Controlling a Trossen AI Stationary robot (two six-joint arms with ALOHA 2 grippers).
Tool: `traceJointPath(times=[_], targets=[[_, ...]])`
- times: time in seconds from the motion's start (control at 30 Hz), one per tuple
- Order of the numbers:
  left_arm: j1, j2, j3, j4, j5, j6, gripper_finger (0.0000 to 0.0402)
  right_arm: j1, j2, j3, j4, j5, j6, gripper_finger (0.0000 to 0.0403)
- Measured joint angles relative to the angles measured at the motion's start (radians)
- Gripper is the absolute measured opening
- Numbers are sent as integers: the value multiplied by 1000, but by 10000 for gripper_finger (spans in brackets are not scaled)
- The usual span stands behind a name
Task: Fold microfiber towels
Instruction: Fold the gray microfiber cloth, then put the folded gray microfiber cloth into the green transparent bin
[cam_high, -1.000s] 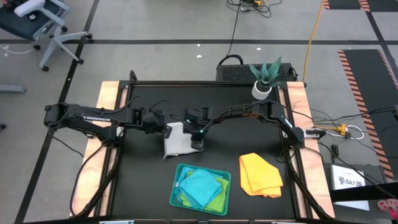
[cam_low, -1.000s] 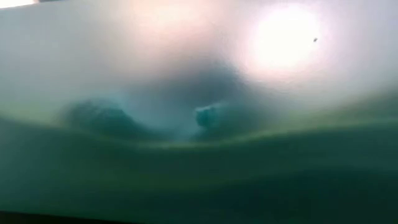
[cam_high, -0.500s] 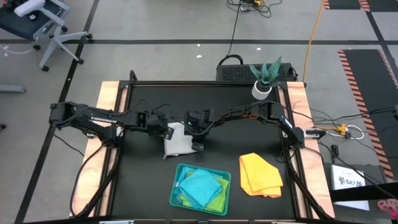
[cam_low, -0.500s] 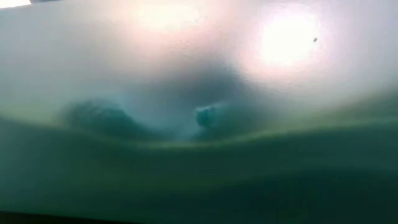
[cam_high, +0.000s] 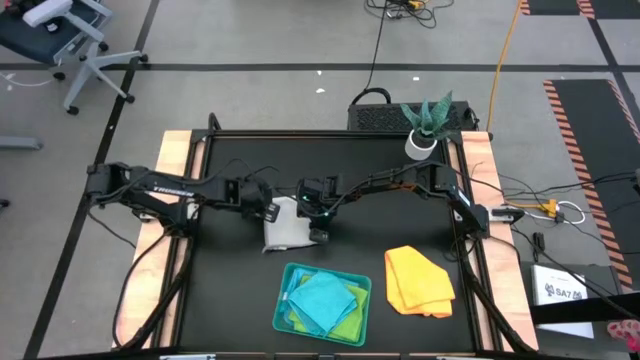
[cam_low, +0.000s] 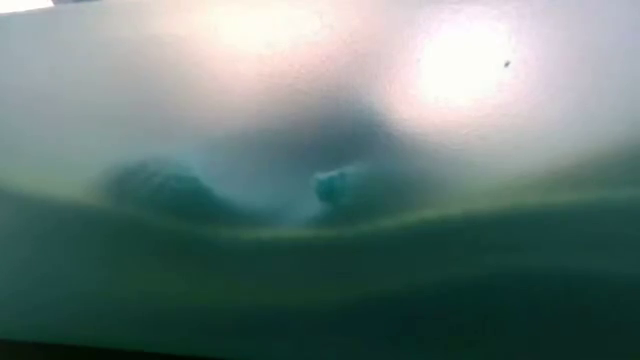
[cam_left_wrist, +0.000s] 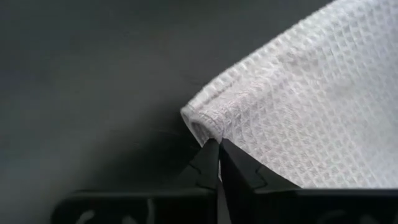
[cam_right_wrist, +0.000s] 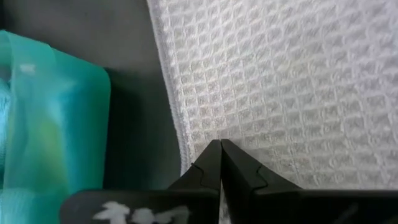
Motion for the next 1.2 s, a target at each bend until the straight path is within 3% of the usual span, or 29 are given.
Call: traceJointPath(times=[0.43,0.63,0.83,1.03,1.2], targets=[[9,0,-2,-17,-9,21,6,0,0,2,-53,71,-43,0],[9,0,-4,-15,-6,36,40,0,0,2,-53,46,-31,7],[9,0,-4,28,-6,77,88,0,-18,0,-55,51,-43,47],[15,0,-4,22,-30,81,125,-17,-109,0,-59,57,-50,84],[45,0,-4,12,-52,109,133,-27,-191,0,-59,57,-47,95]])
